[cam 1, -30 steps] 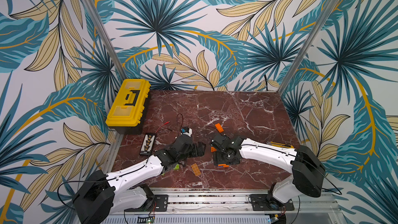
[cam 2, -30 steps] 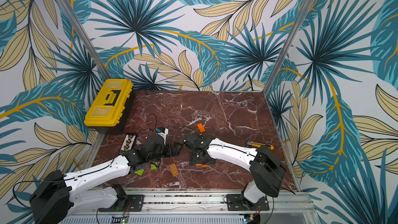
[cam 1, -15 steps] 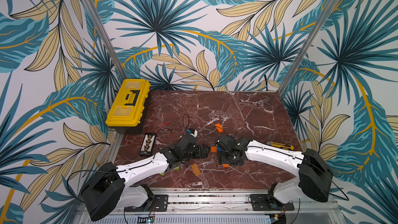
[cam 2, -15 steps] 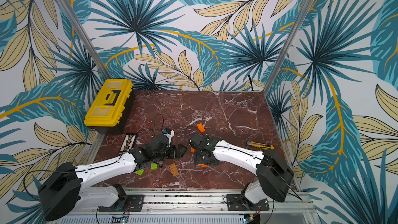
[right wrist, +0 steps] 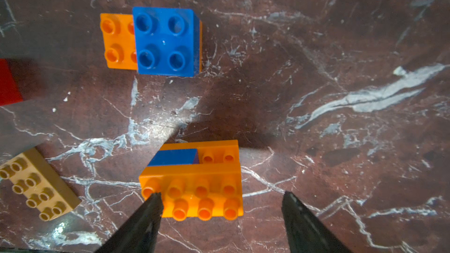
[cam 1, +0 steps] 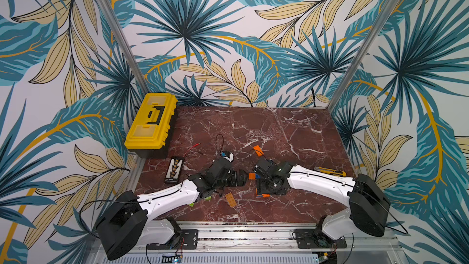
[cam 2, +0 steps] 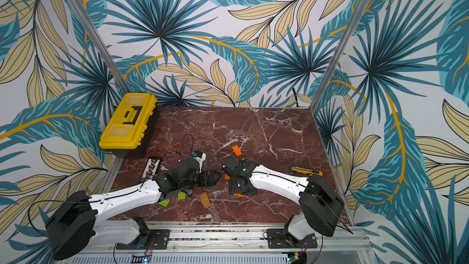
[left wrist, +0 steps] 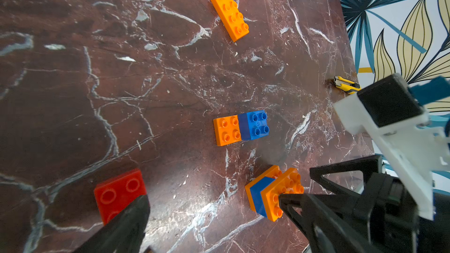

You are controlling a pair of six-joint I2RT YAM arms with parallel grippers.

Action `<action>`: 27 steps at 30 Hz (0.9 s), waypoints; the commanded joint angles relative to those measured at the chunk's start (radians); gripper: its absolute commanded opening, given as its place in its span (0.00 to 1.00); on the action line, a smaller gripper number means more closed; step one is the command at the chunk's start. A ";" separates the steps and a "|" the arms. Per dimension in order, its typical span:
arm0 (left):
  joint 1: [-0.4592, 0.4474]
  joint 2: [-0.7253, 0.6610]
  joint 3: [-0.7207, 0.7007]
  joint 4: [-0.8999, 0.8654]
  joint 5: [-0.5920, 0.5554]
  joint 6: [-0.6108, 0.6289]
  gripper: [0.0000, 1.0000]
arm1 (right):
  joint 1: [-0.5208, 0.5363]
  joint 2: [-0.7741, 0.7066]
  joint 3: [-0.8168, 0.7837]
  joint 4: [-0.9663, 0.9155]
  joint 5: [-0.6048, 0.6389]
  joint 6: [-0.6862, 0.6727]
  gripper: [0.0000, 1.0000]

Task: Assemble the number 5 with lego
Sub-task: Assemble the lego brick with the lego brick.

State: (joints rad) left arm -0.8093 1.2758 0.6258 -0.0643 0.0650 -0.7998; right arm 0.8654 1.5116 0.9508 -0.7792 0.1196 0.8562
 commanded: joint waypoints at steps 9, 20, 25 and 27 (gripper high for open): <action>-0.003 0.005 0.032 0.017 -0.004 0.010 1.00 | -0.002 0.099 -0.026 -0.035 0.011 -0.011 0.78; -0.002 -0.003 0.009 0.019 -0.036 -0.014 1.00 | 0.009 0.138 -0.092 -0.083 0.037 -0.043 0.75; -0.002 -0.003 0.005 0.022 -0.035 -0.021 1.00 | 0.016 0.142 -0.081 -0.100 0.047 -0.059 0.75; -0.002 -0.005 0.006 0.019 -0.036 -0.020 1.00 | 0.021 0.145 -0.073 -0.107 0.054 -0.066 0.75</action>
State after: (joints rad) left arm -0.8101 1.2758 0.6258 -0.0635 0.0433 -0.8165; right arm 0.8730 1.5543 0.9596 -0.7799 0.1356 0.8288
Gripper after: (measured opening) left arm 0.997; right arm 0.749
